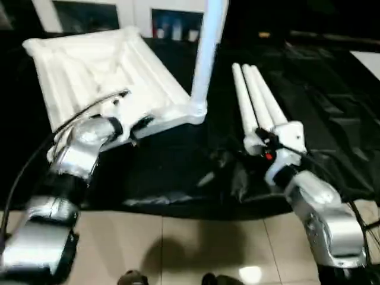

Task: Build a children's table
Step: Rotate leg to tighten

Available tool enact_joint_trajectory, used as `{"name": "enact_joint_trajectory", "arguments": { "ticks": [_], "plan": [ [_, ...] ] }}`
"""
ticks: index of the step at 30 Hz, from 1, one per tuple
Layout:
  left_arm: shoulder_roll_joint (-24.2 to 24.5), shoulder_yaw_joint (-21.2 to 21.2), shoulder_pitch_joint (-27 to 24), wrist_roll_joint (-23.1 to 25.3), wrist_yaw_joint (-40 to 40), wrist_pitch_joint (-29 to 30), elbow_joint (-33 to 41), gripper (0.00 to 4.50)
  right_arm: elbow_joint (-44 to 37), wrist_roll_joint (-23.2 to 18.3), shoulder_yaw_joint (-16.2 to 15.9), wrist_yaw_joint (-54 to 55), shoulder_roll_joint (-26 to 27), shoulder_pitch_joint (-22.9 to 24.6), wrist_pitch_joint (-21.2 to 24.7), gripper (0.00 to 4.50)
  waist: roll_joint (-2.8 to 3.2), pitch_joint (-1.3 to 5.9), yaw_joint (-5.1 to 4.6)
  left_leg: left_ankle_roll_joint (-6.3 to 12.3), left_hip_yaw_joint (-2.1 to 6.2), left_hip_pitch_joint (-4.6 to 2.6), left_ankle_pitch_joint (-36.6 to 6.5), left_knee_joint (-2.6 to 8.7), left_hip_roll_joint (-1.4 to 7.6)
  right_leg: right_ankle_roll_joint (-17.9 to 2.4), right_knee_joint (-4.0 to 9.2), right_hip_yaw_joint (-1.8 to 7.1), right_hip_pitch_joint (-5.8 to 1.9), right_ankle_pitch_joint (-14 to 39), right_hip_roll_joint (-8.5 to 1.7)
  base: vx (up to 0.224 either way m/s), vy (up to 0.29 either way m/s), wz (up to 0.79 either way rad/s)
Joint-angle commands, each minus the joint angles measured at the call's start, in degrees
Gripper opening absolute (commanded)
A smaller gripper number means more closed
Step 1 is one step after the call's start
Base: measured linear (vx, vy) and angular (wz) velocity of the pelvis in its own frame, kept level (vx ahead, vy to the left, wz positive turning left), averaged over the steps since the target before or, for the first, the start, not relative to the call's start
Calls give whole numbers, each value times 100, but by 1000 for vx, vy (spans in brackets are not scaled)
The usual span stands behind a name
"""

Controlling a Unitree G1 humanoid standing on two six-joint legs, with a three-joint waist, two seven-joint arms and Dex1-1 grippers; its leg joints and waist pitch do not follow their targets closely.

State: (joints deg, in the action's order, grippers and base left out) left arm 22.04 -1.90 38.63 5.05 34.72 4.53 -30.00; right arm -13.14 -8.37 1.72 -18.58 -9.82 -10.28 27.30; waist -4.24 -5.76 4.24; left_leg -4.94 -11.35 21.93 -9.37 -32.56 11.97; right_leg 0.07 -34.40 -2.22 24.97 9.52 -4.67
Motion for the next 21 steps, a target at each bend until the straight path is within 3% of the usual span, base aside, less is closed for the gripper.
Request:
{"name": "enact_joint_trajectory", "arguments": {
  "ticks": [1, 2, 3, 5, 6, 8, 11, 12, 13, 14, 15, 16, 17, 18, 19, 20, 21],
  "plan": [
    [-684, 417, -786, -691, -623, 365, 1188, 94, -119, 156, 239, 504, 208, 160, -220, 394, 76, 526, 11, -27, 20, -145, -995, 327, 159, -1507, 214, 221, -394, 48, -290, 0, 0, 0],
    [-938, 490, -1131, -815, -906, 424, 1561, 94, -135, 128, 327, 666, 323, 224, -264, 394, 56, 500, 20, 57, 2, -107, -1033, 323, 155, -1542, 256, 223, -378, 104, -285, 0, 0, 0],
    [-997, 489, -1221, -811, -997, 400, 1635, 94, -133, 113, 354, 710, 361, 242, -271, 394, 66, 511, 33, 115, 1, -120, -1112, 310, 144, -1500, 280, 217, -363, 243, -274, 0, 0, 0],
    [-1233, 301, -1627, -594, -1431, 23, 1727, 94, -74, 85, 369, 817, 469, 328, -319, 394, 19, 532, 35, 215, 7, -117, -1242, 317, 129, -1074, 349, 207, -337, 835, -224, 0, 0, 0],
    [-1424, 284, -1746, -622, -1671, 1, 1702, 94, -17, 54, 366, 857, 512, 347, -341, 394, -23, 544, 39, 183, 18, -128, -1313, 320, 131, -888, 369, 203, -331, 1101, -226, 0, 0, 0],
    [-1533, 319, -1790, -665, -1735, 106, 1752, 94, 8, 50, 368, 906, 529, 350, -343, 394, 3, 520, 41, 113, 29, -129, -1447, 329, 119, -693, 411, 201, -296, 1452, -226, 0, 0, 0],
    [-1811, 378, -1826, -497, -2103, 229, 1839, 94, 163, 140, 334, 986, 540, 337, -436, 394, -34, 513, 37, 53, 50, -104, -1585, 328, 111, -446, 449, 197, -278, 1882, -238, 0, 0, 0],
    [-1929, 429, -1832, -451, -2260, 324, 1950, 94, 196, 158, 305, 969, 566, 325, -502, 394, -99, 496, 91, 327, 269, 222, -1568, 439, 3, -308, 375, -39, -548, 1972, -369, 0, 0, 0],
    [-2007, 466, -1842, -432, -2357, 406, 2042, 94, 210, 166, 285, 958, 585, 318, -545, 394, 32, 485, 85, 409, 294, 182, -1795, 502, 16, -205, 467, -127, -550, 2360, -384, 0, 0, 0],
    [-2037, 447, -1833, -421, -2484, 478, 2105, 94, 211, 146, 278, 974, 623, 299, -571, 394, 43, 463, 16, 508, 399, 129, -2173, 447, -15, -62, 567, -260, -558, 3031, -505, -32, -8, 40],
    [-2048, 424, -1813, -410, -2576, 497, 2121, 94, 211, 135, 259, 977, 644, 283, -588, 394, 92, 451, 25, 452, 423, 90, -2378, 428, -22, -56, 656, -312, -590, 3428, -557, -5, -2, 26],
    [-2043, 377, -1784, -418, -2630, 502, 2118, 94, 208, 144, 212, 977, 633, 269, -603, 394, 94, 414, -22, 318, 484, 67, -2736, 398, -41, -20, 775, -434, -676, 4081, -613, 0, -3, 52],
    [-2025, 326, -1747, -403, -2655, 493, 2106, 94, 207, 138, 169, 961, 626, 254, -597, 394, 125, 388, -69, 160, 495, -66, -3184, 364, -8, -24, 858, -528, -691, 4476, -571, 15, -3, 47],
    [-2025, 326, -1747, -403, -2655, 493, 2106, 94, 207, 138, 169, 961, 626, 254, -597, 394, 106, 360, -125, 116, 534, 9, -3462, 393, -13, -3, 860, -610, -843, 4571, -520, 23, -6, 63],
    [-2021, 271, -1710, -376, -2671, 464, 2103, 94, 214, 90, 168, 960, 639, 244, -579, 394, 224, 360, -153, -68, 457, -419, -3830, 353, 168, -64, 886, -479, -581, 4451, -390, 18, -5, 37],
    [-2036, 263, -1704, -353, -2674, 483, 2120, 94, 227, 66, 176, 963, 649, 243, -580, 394, 179, 284, -210, -268, 486, -618, -4513, 376, 197, -178, 881, -602, -488, 4026, -259, 21, -8, 18],
    [-2036, 244, -1701, -315, -2672, 490, 2139, 94, 233, 69, 165, 950, 635, 243, -591, 394, 195, 261, -212, -311, 491, -615, -4747, 462, 243, -215, 797, -587, -527, 3734, -206, 0, 0, 0]
  ]
}}
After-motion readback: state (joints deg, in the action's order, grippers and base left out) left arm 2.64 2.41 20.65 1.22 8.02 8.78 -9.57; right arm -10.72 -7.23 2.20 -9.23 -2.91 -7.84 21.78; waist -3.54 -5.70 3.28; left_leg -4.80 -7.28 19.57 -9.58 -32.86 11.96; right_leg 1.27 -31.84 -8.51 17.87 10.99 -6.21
